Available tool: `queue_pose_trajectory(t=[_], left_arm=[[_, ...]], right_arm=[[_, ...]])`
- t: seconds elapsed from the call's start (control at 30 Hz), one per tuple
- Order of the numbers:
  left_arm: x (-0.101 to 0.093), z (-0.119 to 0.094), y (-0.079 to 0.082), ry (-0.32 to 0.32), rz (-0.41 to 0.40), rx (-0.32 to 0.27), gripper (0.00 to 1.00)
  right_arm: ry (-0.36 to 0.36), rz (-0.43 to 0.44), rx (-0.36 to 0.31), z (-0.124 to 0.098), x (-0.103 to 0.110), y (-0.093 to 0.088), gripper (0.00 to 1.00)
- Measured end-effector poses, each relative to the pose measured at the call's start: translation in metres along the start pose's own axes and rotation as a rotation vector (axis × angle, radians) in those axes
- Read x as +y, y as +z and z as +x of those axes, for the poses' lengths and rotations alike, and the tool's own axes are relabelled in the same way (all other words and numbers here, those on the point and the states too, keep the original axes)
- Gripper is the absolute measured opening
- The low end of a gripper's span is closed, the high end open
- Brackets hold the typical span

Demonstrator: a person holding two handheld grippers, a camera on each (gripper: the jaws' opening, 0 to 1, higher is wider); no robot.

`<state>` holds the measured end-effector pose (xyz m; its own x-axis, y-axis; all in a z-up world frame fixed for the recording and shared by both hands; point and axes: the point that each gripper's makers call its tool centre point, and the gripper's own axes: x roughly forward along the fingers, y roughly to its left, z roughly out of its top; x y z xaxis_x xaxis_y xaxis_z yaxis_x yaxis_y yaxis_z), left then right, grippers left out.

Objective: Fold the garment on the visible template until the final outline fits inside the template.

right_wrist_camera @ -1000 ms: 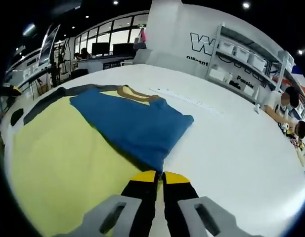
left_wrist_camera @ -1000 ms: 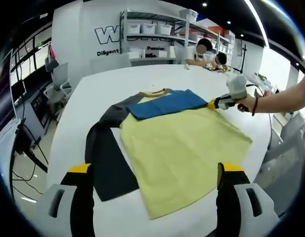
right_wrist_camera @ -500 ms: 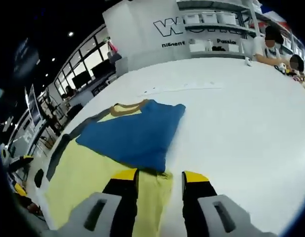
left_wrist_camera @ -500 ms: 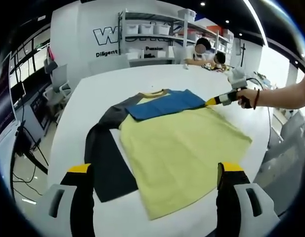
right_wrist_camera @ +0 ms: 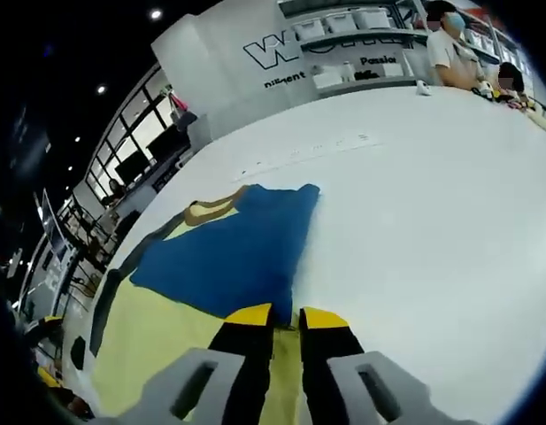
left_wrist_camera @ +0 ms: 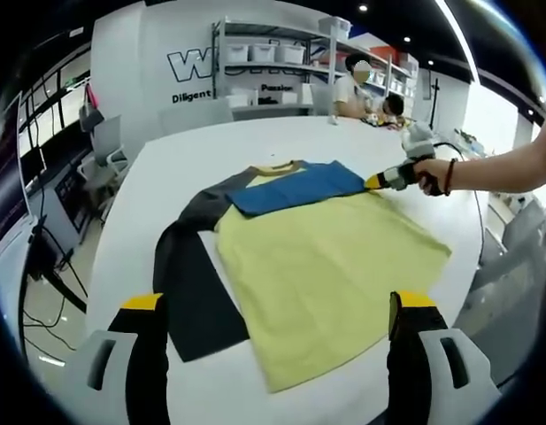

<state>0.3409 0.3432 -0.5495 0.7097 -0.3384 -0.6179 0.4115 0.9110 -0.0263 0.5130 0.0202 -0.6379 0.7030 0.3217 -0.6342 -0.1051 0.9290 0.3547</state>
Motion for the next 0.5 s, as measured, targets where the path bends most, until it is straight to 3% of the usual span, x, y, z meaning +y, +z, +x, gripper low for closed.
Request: queue_pose_trajectory(t=[0.3,0.5], left_arm=[[-0.001,0.001,-0.004,-0.003,0.006,0.017,0.99],[-0.003,0.005,-0.005,-0.013,0.009,0.029,0.99]], right_arm=[[0.009,-0.054,0.052,0.001,-0.011,0.004,0.00],[-0.019,-0.142,0.094,-0.001,-0.032,0.010,0.00]])
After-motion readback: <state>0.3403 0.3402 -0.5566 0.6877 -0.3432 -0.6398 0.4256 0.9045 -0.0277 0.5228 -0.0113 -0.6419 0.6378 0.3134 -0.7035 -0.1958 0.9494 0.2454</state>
